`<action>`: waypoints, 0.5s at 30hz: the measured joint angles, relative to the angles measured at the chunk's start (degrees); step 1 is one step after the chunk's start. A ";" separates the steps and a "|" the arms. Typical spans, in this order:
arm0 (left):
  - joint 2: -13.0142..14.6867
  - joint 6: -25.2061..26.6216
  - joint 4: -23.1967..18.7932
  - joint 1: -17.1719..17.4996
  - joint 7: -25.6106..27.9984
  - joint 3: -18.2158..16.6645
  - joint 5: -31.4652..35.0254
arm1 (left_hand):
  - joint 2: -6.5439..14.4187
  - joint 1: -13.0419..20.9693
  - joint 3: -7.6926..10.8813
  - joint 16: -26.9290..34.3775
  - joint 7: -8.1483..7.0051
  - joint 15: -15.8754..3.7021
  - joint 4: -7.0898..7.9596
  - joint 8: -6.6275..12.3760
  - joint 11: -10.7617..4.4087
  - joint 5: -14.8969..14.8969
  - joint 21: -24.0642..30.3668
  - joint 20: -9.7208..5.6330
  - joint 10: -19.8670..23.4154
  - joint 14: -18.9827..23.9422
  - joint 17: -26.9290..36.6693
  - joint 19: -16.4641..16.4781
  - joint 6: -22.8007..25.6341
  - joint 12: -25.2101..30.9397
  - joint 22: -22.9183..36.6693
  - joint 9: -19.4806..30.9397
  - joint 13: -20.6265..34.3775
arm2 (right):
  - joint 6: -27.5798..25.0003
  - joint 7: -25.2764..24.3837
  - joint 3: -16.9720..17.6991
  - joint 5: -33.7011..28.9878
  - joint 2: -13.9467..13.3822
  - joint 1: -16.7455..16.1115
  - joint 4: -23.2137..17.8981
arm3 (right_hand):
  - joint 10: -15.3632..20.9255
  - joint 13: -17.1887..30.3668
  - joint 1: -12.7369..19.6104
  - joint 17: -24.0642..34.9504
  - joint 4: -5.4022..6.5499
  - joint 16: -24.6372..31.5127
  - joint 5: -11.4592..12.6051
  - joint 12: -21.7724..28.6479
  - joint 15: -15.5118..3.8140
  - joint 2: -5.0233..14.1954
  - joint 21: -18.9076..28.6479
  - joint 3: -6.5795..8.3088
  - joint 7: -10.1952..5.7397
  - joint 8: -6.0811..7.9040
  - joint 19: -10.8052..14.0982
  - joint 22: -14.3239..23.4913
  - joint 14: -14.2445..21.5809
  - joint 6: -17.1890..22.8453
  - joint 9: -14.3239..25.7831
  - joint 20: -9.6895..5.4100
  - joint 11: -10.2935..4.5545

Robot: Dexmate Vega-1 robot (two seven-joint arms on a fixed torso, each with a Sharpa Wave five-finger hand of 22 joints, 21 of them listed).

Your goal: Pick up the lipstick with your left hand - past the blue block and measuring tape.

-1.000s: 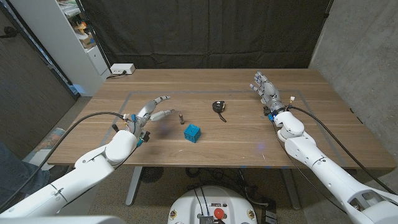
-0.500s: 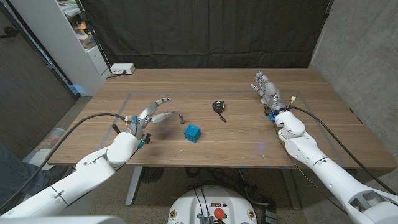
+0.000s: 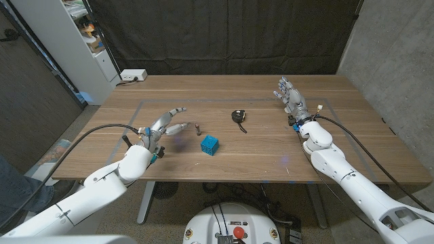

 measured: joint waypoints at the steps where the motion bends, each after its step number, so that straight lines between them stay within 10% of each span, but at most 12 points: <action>1: 0.00 0.19 0.00 0.00 0.11 0.00 0.16 | 0.00 0.00 0.00 0.00 0.14 -0.22 0.00 0.00 -0.16 0.00 0.00 0.00 0.16 0.22 0.00 0.00 0.14 0.00 0.00 0.00 0.00 | 0.00 0.00 0.00 0.00 0.00 0.00 0.00 | 0.00 0.00 0.00 0.00 0.00 0.00 0.00 0.00 0.00 0.00 0.00 0.00 0.00 0.00 0.00 0.00 0.00 0.00 0.00 0.00 0.00; 15: -1.10 0.14 1.33 -0.67 0.44 1.22 0.60 | -0.01 0.45 -0.24 0.00 -0.31 -0.22 0.23 0.00 -0.20 0.00 0.00 0.62 0.61 0.39 0.00 0.00 0.91 0.00 0.00 0.00 0.28 | -0.07 -0.15 -0.02 -0.21 -0.19 0.02 -0.39 | 0.00 0.00 0.00 0.00 0.00 0.22 0.00 0.00 0.00 0.00 0.00 0.00 0.00 0.00 0.00 0.00 0.00 0.00 0.00 0.00 0.00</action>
